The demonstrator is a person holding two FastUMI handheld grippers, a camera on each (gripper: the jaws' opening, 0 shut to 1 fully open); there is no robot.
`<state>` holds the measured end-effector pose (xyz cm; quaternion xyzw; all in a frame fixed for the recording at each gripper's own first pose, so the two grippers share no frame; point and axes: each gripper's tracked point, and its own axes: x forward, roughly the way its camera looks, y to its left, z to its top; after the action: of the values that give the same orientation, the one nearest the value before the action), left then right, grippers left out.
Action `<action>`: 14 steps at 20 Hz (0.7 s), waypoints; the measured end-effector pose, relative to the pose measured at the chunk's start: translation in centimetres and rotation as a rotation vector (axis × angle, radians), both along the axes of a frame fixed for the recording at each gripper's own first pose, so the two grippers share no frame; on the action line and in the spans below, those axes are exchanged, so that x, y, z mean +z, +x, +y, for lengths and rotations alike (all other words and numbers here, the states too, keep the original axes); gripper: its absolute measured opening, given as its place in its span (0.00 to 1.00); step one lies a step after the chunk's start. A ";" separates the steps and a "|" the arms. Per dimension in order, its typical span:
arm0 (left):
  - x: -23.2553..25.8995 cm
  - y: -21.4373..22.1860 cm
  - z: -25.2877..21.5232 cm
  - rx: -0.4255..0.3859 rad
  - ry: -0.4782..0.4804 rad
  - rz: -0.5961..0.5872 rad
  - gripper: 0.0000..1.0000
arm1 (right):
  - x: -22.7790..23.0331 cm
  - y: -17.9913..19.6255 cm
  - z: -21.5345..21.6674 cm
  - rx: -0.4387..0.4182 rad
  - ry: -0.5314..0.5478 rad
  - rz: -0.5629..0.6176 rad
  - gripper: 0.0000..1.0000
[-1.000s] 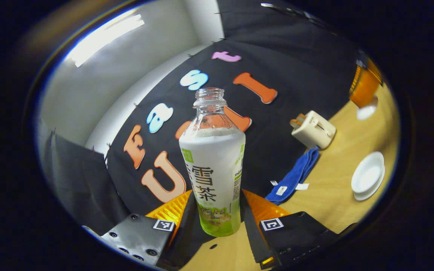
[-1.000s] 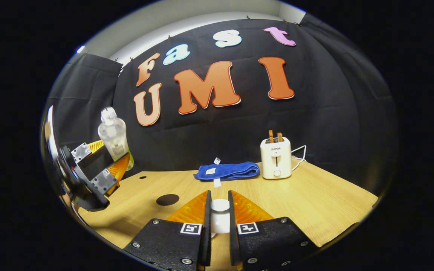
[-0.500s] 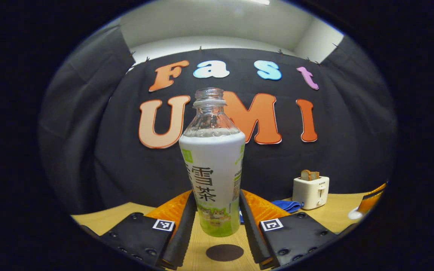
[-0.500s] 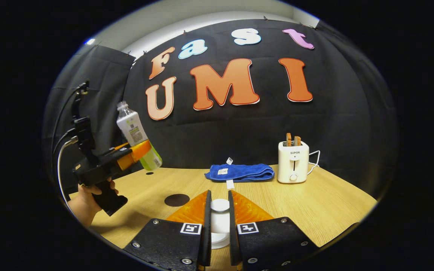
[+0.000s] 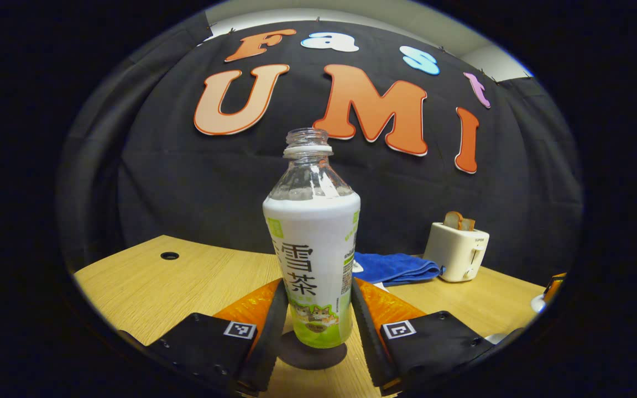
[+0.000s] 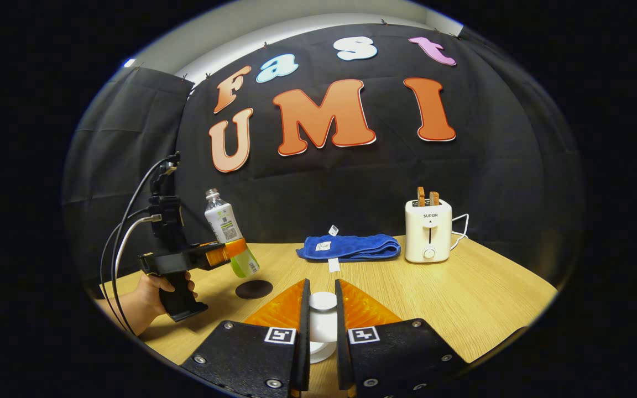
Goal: Open the teacup lid with one hand, grasp the water bottle and pour water into the teacup with the other hand; after pouring, place the water bottle on the coaster and then close the teacup lid.
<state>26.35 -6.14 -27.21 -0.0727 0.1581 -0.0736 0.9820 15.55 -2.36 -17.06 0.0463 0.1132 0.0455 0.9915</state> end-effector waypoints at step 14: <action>-4.0 1.3 -0.3 -0.025 0.063 0.129 0.69 | -1.3 0.2 0.6 0.009 0.012 0.031 0.20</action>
<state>27.68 -6.43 -31.23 -0.0446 0.2239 -0.0759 0.9706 15.71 -1.80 -18.33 0.0522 0.1285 0.0499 0.9891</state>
